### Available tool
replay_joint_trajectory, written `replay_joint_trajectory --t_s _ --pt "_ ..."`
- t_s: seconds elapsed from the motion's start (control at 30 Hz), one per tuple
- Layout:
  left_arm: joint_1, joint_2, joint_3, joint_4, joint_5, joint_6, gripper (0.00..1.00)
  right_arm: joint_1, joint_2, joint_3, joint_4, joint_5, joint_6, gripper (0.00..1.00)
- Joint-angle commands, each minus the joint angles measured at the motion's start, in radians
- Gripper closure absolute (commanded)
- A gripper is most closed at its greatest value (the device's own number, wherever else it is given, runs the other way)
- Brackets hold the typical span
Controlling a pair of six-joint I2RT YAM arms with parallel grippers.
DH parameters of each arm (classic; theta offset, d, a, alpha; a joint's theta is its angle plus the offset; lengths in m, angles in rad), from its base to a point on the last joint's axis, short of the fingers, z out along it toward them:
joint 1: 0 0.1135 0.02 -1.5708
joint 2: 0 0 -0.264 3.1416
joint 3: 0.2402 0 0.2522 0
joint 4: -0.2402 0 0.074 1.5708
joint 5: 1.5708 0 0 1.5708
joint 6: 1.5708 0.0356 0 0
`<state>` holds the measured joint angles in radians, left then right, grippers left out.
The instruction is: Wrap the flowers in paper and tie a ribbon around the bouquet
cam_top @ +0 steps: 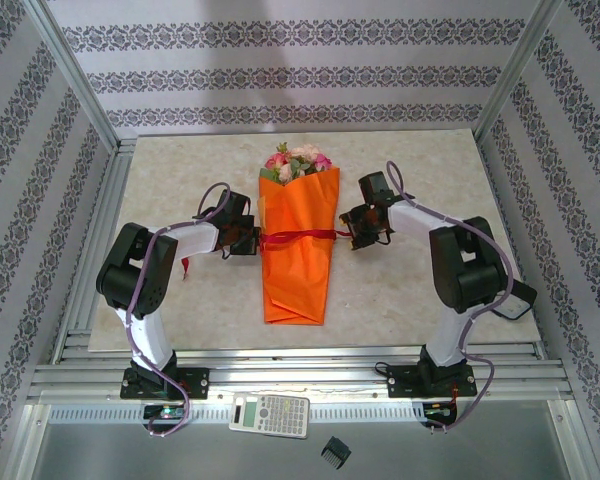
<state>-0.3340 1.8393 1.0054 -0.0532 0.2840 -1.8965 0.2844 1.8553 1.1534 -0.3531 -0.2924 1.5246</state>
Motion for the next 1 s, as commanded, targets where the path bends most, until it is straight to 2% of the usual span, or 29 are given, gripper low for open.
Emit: replay_joint_trajectory --t_s 0.0,0.1,0.17,0.2,0.3,0.47,0.7,0.97 --pt "-0.010 -0.026 -0.014 0.034 0.006 0.007 1.00 0.014 0.047 0.008 0.065 -0.016 0.094 0.57" --pt "-0.008 -0.029 -0.016 0.038 0.007 0.014 1.00 0.016 0.068 0.034 0.058 -0.008 0.090 0.78" --pt "-0.002 -0.034 -0.005 0.024 0.005 0.038 1.00 0.005 0.068 0.053 0.026 0.014 0.059 0.96" --pt "0.002 -0.037 0.002 0.011 0.004 0.055 1.00 -0.004 0.061 0.063 0.007 0.030 0.038 1.00" --pt "0.031 -0.058 0.021 -0.041 0.001 0.123 1.00 -0.045 0.028 0.088 -0.059 0.077 -0.048 1.00" --pt "0.112 -0.098 -0.009 -0.081 0.010 0.197 1.00 -0.139 0.000 0.099 -0.116 0.065 -0.156 1.00" --pt "0.244 -0.153 -0.091 -0.108 0.020 0.252 1.00 -0.264 -0.038 0.031 -0.118 0.063 -0.219 1.00" --pt "0.257 -0.117 -0.128 -0.094 0.038 0.242 1.00 -0.266 -0.004 0.039 -0.109 0.013 -0.238 1.00"
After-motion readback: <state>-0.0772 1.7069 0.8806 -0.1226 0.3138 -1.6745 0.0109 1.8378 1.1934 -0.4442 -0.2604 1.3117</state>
